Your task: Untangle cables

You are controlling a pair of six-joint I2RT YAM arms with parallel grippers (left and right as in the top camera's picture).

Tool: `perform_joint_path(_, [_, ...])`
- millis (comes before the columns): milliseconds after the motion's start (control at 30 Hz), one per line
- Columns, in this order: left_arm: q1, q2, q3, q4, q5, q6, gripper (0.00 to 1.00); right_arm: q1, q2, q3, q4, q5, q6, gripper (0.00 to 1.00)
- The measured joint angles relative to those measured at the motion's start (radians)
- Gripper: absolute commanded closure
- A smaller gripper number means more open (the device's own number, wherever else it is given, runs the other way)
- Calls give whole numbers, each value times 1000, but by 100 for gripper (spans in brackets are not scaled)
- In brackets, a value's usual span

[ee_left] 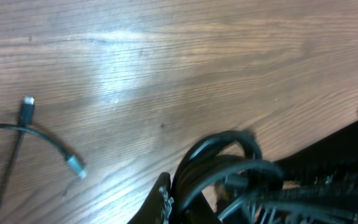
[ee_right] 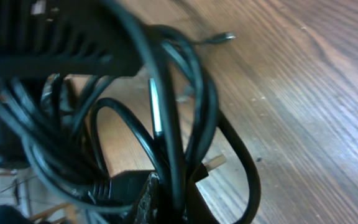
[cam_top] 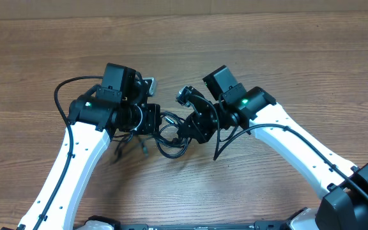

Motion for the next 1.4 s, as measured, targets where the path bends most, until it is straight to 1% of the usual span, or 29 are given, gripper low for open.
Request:
perform_joint_path(100, [1, -2, -1, 40, 26, -27, 96, -20, 3, 1, -13, -56, -46, 96])
perform_joint_path(233, [10, -5, -2, 94, 76, -49, 96, -28, 6, 1, -12, -82, -68, 96])
perform_joint_path(367, [14, -5, -2, 93, 94, -50, 96, -32, 6, 1, -15, -94, -78, 96])
perform_joint_path(533, [15, -5, -2, 74, 97, -23, 84, -60, 8, 0, 5, -122, -40, 96])
perform_joint_path(767, [0, -5, -1, 45, 108, 61, 77, -109, 8, -1, 110, -151, 27, 96])
perform_joint_path(1033, [-72, -5, -1, 26, 95, 157, 62, -126, 8, -1, 130, -151, 99, 96])
perform_joint_path(1200, [-92, -5, -1, 12, 50, 181, 62, -126, 8, -1, 132, -150, 123, 96])
perform_joint_path(1333, [-93, -5, -1, 12, 6, 188, 60, -125, 8, -1, 125, -93, 143, 96])
perform_joint_path(1400, [-93, -5, -1, 16, -6, 189, 65, -125, 8, -1, 121, -53, 157, 96])
